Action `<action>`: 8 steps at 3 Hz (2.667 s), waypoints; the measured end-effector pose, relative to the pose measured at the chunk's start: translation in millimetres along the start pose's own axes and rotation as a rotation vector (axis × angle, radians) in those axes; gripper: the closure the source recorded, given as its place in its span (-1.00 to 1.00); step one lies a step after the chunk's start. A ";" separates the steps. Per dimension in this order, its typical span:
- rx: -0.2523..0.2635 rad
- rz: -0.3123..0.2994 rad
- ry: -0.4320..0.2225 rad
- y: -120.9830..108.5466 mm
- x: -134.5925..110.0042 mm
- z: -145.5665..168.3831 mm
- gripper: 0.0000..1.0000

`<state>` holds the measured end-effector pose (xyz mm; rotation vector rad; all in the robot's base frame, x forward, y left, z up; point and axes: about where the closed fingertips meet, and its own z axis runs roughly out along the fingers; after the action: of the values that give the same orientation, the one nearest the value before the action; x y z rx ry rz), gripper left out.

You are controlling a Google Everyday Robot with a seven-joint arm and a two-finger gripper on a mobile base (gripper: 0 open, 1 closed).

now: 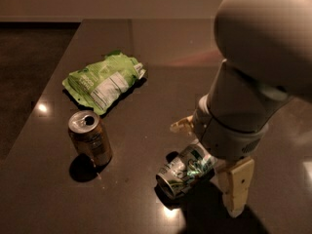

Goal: Place 7up can upright

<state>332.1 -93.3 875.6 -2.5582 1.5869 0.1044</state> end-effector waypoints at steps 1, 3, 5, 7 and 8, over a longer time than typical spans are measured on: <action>-0.031 -0.041 0.006 5.3 -5.7 24.8 -1.00; -0.081 -0.067 0.013 7.0 -12.1 53.1 -0.70; -0.079 -0.087 0.000 2.4 -28.9 42.0 0.25; 0.012 -0.015 -0.134 -24.8 -15.0 2.2 1.00; 0.144 0.059 -0.314 -51.7 4.6 -19.6 1.00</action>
Offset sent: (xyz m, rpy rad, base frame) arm -0.0130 0.0165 -0.0671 -0.0654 0.0726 0.0932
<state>380.2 -77.6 898.2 -2.2555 1.4910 0.3644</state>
